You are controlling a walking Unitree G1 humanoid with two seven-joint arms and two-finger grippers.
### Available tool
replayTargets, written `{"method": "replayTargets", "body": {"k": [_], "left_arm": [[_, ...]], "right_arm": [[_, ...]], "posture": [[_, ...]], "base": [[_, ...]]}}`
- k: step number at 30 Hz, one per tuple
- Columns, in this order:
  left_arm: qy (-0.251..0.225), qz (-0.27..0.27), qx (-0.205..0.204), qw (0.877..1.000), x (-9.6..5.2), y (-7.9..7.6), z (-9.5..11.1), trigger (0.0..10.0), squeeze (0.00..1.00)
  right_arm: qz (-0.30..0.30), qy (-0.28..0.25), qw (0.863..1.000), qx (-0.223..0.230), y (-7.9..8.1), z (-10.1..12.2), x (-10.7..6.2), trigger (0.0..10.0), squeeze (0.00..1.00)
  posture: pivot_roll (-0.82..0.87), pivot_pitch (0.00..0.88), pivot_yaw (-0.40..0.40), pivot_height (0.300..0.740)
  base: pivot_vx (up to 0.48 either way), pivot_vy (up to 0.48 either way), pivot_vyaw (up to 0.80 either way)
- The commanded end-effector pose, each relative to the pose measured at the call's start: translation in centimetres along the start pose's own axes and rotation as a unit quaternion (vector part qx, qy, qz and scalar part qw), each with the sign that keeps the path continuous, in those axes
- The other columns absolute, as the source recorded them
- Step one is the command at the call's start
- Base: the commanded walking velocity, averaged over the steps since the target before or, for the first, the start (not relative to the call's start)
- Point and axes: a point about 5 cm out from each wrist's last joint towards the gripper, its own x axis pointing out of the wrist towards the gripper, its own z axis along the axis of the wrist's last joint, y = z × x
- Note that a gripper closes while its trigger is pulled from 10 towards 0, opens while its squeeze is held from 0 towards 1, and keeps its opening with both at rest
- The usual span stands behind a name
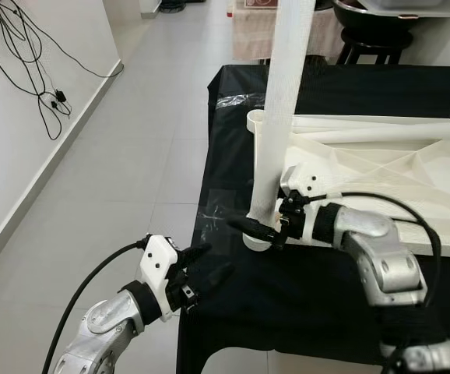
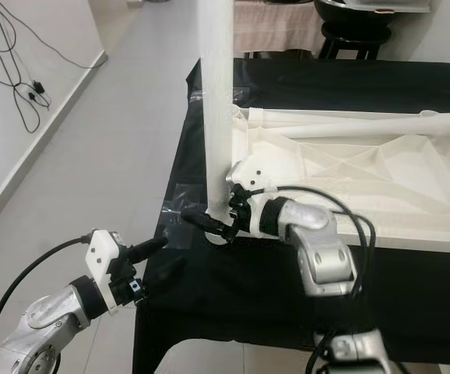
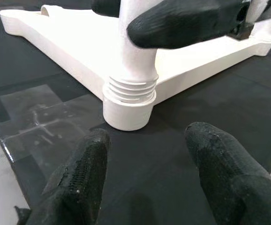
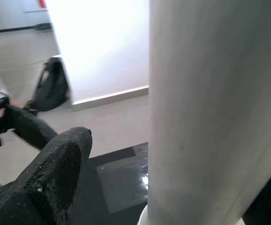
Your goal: Building children table
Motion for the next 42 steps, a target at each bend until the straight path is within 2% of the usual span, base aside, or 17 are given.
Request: {"method": "replayTargets", "body": {"k": [1, 4, 7, 8, 9, 11, 14, 18, 19, 22, 23, 24, 26, 27, 30, 34, 42], "left_arm": [[0.006, 0.014, 0.001, 1.0, -0.3, 0.1, -0.3, 10.0, 0.0], [0.002, 0.021, -0.003, 1.0, -0.4, 0.2, -0.2, 10.0, 0.0], [-0.021, 0.039, 0.013, 0.999, 0.0, 0.7, 0.9, 10.0, 0.0], [-0.035, 0.048, 0.034, 0.998, 0.5, 1.0, 1.7, 10.0, 0.0], [-0.035, 0.048, 0.034, 0.998, 0.5, 1.0, 1.7, 10.0, 0.0], [-0.062, 0.076, 0.08, 0.992, 1.3, 1.6, 2.8, 10.0, 0.0], [-0.079, 0.104, 0.108, 0.986, 1.7, 2.0, 3.2, 10.0, 0.0], [-0.106, 0.123, 0.074, 0.984, 1.6, 1.7, 3.7, 10.0, 0.0], [-0.127, 0.133, 0.076, 0.98, 1.2, 1.2, 4.1, 10.0, 0.0], [-0.129, 0.136, 0.072, 0.98, 1.0, 1.0, 4.1, 10.0, 0.0], [-0.126, 0.143, 0.06, 0.98, 0.8, 0.8, 4.0, 10.0, 0.0], [-0.116, 0.114, -0.005, 0.987, 0.1, -0.1, 3.2, 10.0, 0.0], [-0.116, 0.114, -0.005, 0.987, 0.1, -0.1, 3.2, 10.0, 0.0], [-0.116, 0.102, -0.032, 0.987, -0.2, -0.5, 2.9, 10.0, 0.0], [-0.104, 0.079, -0.023, 0.991, -1.0, -1.3, 2.1, 10.0, 0.0], [-0.089, 0.089, 0.015, 0.992, -1.6, -1.3, 1.0, 10.0, 0.0], [-0.069, 0.092, 0.014, 0.993, -1.5, -1.3, 0.5, 10.0, 0.0]], "right_arm": [[0.046, -0.007, 0.999, 0.003, 0.7, -0.2, 1.0, 10.0, 0.0], [0.052, -0.011, 0.999, 0.005, 0.3, -0.1, 1.3, 10.0, 0.0], [0.065, -0.01, 0.998, 0.004, -0.5, 0.1, 1.9, 10.0, 0.0], [0.061, -0.011, 0.998, 0.003, -0.9, 0.2, 2.2, 10.0, 0.0], [0.061, -0.011, 0.998, 0.003, -0.9, 0.2, 2.2, 10.0, 0.0], [0.051, -0.017, 0.999, 0.001, -1.4, 0.5, 2.3, 10.0, 0.0], [0.045, -0.022, 0.999, 0.001, -1.7, 0.5, 2.0, 10.0, 0.0], [0.037, -0.024, 0.999, 0.005, -1.8, 0.2, 1.4, 10.0, 0.0], [0.035, -0.02, 0.999, 0.005, -1.9, -0.3, 0.8, 10.0, 0.0], [0.034, -0.02, 0.999, 0.005, -2.0, -0.4, 0.6, 10.0, 0.0], [0.03, -0.022, 0.999, 0.006, -2.2, -0.5, 0.5, 10.0, 0.0], [0.02, -0.029, 0.999, 0.005, -2.4, -0.4, 0.4, 10.0, 0.0], [0.02, -0.029, 0.999, 0.005, -2.4, -0.4, 0.4, 10.0, 0.0], [0.018, -0.031, 0.999, 0.004, -2.5, -0.4, 0.4, 10.0, 0.0], [0.018, -0.034, 0.999, 0.002, -2.3, -0.4, 0.5, 10.0, 0.0], [0.01, -0.038, 0.999, 0.002, -2.1, -0.6, 0.8, 10.0, 0.0], [0.004, -0.042, 0.999, 0.0, -2.1, -0.7, 1.3, 10.0, 0.0]], "posture": [[-0.09, 0.134, 0.015, 0.74], [-0.09, 0.134, 0.014, 0.74], [-0.08, 0.141, 0.001, 0.74], [-0.08, 0.141, 0.001, 0.74], [-0.08, 0.141, 0.001, 0.74], [-0.07, 0.149, 0.014, 0.74], [-0.07, 0.149, 0.019, 0.74], [-0.06, 0.151, 0.02, 0.74], [-0.06, 0.154, 0.029, 0.74], [-0.06, 0.154, 0.029, 0.74], [-0.06, 0.153, 0.032, 0.74], [-0.07, 0.157, 0.037, 0.74], [-0.07, 0.157, 0.037, 0.74], [-0.07, 0.157, 0.037, 0.74], [-0.07, 0.158, 0.036, 0.74], [-0.06, 0.157, 0.028, 0.74], [-0.04, 0.159, 0.038, 0.74]], "base": [[0.0, 0.0, 0.0], [0.0, 0.0, 0.0], [0.0, 0.0, 0.0], [0.0, 0.0, 0.0], [0.0, 0.0, 0.0], [0.0, 0.0, 0.0], [0.0, 0.0, 0.0], [0.0, 0.0, 0.0], [0.0, 0.0, 0.0], [0.0, 0.0, 0.0], [0.0, 0.0, 0.0], [0.0, 0.0, 0.0], [0.0, 0.0, 0.0], [0.0, 0.0, 0.0], [0.0, 0.0, 0.0], [0.0, 0.0, 0.0], [0.0, 0.0, 0.0]]}}
